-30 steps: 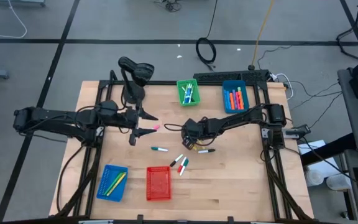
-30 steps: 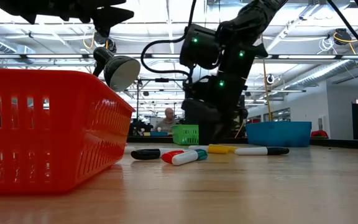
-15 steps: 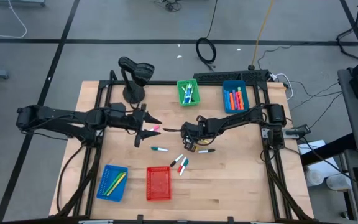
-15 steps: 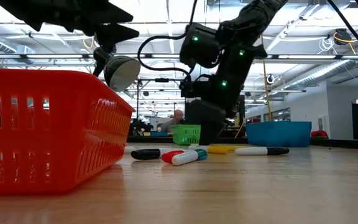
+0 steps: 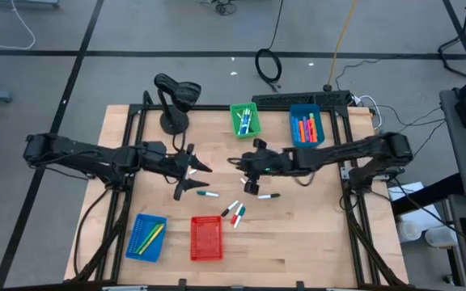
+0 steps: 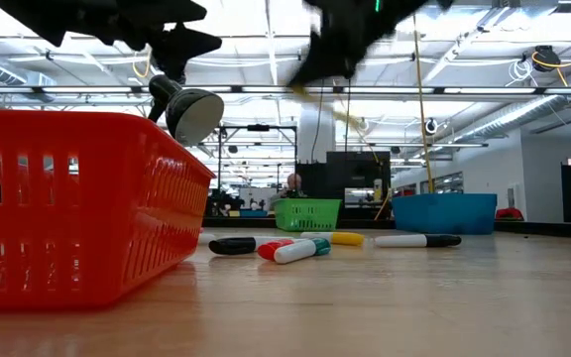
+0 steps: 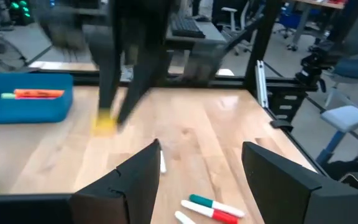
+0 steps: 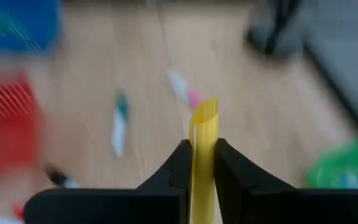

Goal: Pick & Place Markers
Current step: Put the yellow highlighter pen into the blue bin

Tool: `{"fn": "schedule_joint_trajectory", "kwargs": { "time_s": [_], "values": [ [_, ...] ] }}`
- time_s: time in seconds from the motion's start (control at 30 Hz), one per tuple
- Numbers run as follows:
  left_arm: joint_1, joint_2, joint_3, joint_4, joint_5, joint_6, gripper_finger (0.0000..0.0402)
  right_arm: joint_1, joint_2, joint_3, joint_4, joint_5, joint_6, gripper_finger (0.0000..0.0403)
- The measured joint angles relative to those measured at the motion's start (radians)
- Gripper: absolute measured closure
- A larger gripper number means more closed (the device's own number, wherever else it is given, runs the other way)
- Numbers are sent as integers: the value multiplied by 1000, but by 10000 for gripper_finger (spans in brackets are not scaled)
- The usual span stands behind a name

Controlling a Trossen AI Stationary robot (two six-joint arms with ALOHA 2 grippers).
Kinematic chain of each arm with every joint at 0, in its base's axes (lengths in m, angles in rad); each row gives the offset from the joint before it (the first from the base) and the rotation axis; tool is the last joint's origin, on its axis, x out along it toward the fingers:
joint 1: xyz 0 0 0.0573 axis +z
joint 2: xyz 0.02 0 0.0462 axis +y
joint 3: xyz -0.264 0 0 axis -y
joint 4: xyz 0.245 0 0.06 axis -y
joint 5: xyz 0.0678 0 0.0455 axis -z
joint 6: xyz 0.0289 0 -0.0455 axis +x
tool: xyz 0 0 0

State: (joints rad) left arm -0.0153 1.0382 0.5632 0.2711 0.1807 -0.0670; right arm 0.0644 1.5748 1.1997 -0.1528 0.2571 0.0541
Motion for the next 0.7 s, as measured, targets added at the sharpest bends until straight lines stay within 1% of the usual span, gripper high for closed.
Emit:
{"fn": "schedule_joint_trajectory", "kwargs": {
  "time_s": [0.07, 0.2, 0.37, 0.53, 0.63, 0.7],
  "values": [
    [-17, 27, 0, 36, 0, 6, 172, 26, -38, -7, 112, -8, -44, 374],
    [-36, 105, 1, 168, 2, 41, 172, 57, -69, -50, 312, -102, -94, 374],
    [-39, 203, 1, 397, 1, 65, 172, 88, -77, -105, 540, -186, -119, 374],
    [-39, 290, 1, 579, -2, 69, 172, 107, -76, -127, 624, -182, -147, 370],
    [-40, 340, 1, 665, -54, 65, 172, 112, -76, -134, 646, -181, -146, 369],
    [-44, 368, 1, 693, -87, 64, 172, 115, -75, -135, 645, -182, -150, 371]
  ]
}}
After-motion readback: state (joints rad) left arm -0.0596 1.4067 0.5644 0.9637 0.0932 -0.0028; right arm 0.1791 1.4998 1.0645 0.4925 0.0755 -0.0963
